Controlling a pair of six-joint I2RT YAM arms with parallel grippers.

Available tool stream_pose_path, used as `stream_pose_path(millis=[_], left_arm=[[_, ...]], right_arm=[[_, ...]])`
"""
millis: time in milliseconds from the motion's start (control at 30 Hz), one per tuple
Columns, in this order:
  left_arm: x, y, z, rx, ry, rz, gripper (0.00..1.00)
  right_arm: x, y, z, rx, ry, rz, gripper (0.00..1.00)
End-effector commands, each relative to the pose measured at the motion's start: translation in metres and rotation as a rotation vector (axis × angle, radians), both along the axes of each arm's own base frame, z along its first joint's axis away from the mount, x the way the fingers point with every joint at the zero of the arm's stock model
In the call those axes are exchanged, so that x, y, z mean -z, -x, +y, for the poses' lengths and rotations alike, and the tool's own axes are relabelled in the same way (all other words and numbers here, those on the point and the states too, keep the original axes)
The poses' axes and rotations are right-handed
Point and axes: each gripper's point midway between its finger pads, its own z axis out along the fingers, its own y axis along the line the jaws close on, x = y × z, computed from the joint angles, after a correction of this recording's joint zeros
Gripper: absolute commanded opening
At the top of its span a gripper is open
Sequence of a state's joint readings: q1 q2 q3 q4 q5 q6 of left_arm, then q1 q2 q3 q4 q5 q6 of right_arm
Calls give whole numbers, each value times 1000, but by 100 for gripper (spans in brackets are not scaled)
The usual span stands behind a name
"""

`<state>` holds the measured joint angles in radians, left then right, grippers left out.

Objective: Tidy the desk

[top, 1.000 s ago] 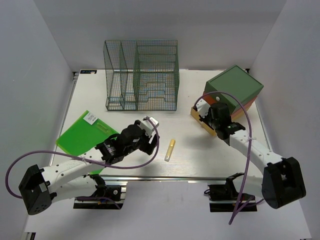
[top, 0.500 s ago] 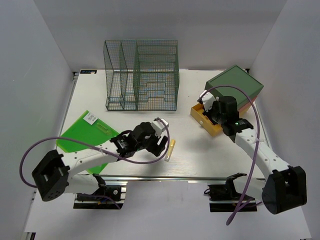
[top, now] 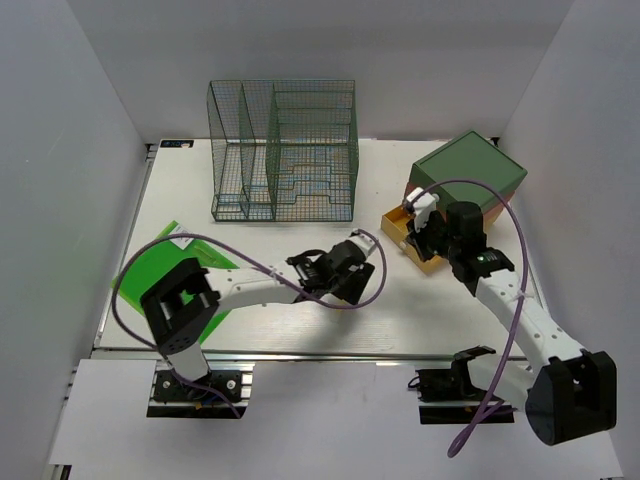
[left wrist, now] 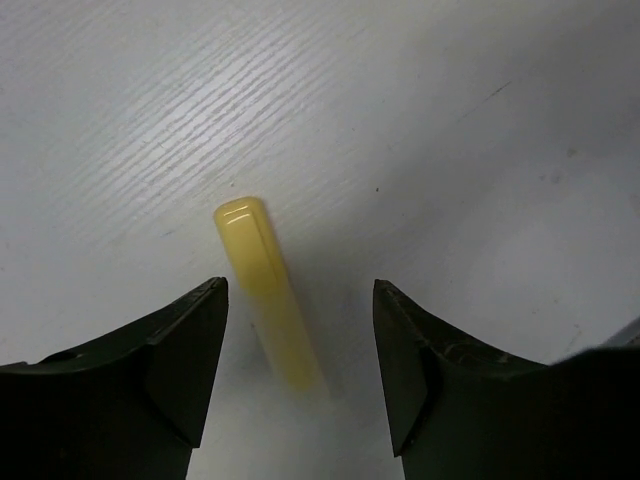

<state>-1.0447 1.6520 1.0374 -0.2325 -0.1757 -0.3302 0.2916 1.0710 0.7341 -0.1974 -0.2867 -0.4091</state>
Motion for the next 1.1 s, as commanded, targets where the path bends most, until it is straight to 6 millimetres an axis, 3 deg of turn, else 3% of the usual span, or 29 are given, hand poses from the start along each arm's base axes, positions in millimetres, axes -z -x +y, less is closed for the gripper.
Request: stream_pose_path(millis=[0, 67, 100, 167, 367, 567, 833, 933, 967, 1000, 1033, 1067], left_arm=[[11, 0, 1, -98, -74, 22, 69], [21, 2, 1, -106, -102, 27, 66], [19, 0, 0, -118, -102, 26, 65], [27, -2, 4, -137, -140, 29, 63], [37, 0, 8, -171, -208, 34, 61], [51, 8, 12, -175, -225, 77, 43], [57, 15, 13, -166, -225, 110, 43], [47, 14, 6, -156, -177, 103, 31], [42, 14, 3, -154, -154, 98, 19], [31, 11, -5, -149, -106, 83, 14], [14, 11, -14, -135, -44, 79, 10], [4, 11, -20, -129, -2, 75, 5]], right_arm=[[-34, -19, -19, 156, -45, -137, 0], [-43, -18, -31, 209, -54, -190, 22], [-50, -20, -36, 238, -57, -227, 40], [-54, -18, -43, 264, -59, -260, 43], [-61, -14, -44, 255, -76, -281, 43], [-63, -12, -45, 247, -85, -290, 44], [-80, -8, -50, 261, -117, -357, 44], [-85, -7, -53, 273, -129, -372, 44], [-89, -8, -60, 312, -135, -387, 43], [-97, -7, -63, 331, -153, -421, 38], [-103, -6, -66, 351, -163, -443, 20], [-112, -4, -73, 394, -182, -478, 9]])
